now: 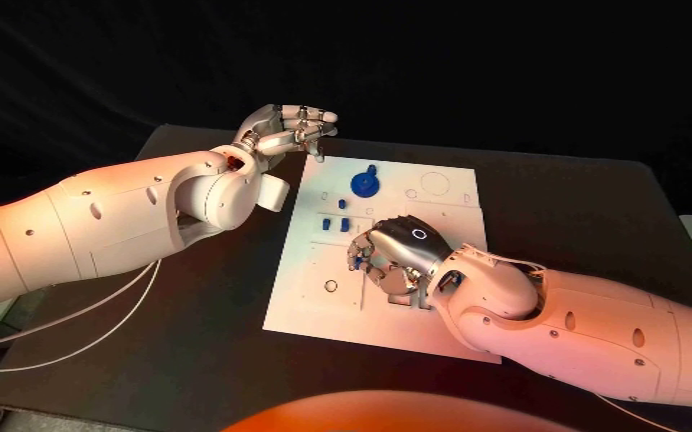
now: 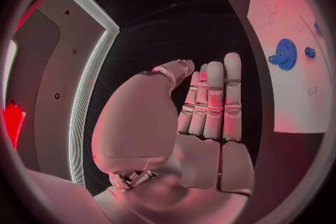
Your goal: Assemble the parts on the task board
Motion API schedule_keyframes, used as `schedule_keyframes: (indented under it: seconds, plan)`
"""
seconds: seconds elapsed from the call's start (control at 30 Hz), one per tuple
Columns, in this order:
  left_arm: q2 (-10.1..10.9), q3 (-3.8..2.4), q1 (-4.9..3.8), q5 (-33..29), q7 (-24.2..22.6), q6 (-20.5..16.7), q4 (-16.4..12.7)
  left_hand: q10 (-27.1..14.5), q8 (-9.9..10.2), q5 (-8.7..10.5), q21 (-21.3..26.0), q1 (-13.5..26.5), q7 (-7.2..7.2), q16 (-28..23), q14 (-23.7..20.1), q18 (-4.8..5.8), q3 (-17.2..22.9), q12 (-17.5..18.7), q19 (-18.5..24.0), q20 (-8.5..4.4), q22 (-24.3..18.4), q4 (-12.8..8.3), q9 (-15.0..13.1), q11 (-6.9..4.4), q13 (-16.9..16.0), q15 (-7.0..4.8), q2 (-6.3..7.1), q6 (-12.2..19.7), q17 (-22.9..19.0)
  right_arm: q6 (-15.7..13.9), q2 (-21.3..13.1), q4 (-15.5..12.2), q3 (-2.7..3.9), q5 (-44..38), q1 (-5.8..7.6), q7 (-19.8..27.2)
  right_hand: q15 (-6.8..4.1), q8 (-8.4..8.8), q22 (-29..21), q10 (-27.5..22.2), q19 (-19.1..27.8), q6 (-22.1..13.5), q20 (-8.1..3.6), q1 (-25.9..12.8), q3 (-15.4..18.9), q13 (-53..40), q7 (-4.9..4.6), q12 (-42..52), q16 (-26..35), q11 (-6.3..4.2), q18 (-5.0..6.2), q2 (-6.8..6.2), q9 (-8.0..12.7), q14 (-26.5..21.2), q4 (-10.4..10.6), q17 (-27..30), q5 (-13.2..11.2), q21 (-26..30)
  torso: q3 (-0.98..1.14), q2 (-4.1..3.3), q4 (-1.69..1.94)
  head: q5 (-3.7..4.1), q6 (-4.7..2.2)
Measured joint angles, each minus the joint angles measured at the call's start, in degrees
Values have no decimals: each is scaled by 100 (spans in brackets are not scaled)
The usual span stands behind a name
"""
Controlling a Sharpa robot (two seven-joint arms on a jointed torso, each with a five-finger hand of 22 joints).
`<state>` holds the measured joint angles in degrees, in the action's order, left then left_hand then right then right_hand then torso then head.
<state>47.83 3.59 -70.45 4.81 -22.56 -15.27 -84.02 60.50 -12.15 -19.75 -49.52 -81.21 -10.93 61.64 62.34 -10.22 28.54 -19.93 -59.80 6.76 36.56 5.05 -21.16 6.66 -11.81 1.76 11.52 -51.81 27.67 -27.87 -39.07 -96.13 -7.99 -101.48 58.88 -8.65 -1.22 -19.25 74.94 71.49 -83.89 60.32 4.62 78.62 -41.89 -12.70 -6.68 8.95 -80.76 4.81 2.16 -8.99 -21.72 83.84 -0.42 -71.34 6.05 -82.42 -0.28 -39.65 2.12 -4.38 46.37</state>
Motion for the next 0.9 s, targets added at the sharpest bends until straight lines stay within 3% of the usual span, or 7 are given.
schedule_keyframes:
  seconds: [0.9]
  plan:
    - [2,0,-1,-2,17,17,8,-41,0,0,0,0,-20,0,-21,0,0,0,0,0,5,0,5,0,-4,21,0,21,-6,-135,166,159,0,-159,-59,-93,0,4,-2,20,0,-4,0,-67,-10,6,3,-1,0,0,1,-9,-6,0,11,9,-21,1,0,2,2,-56,41]
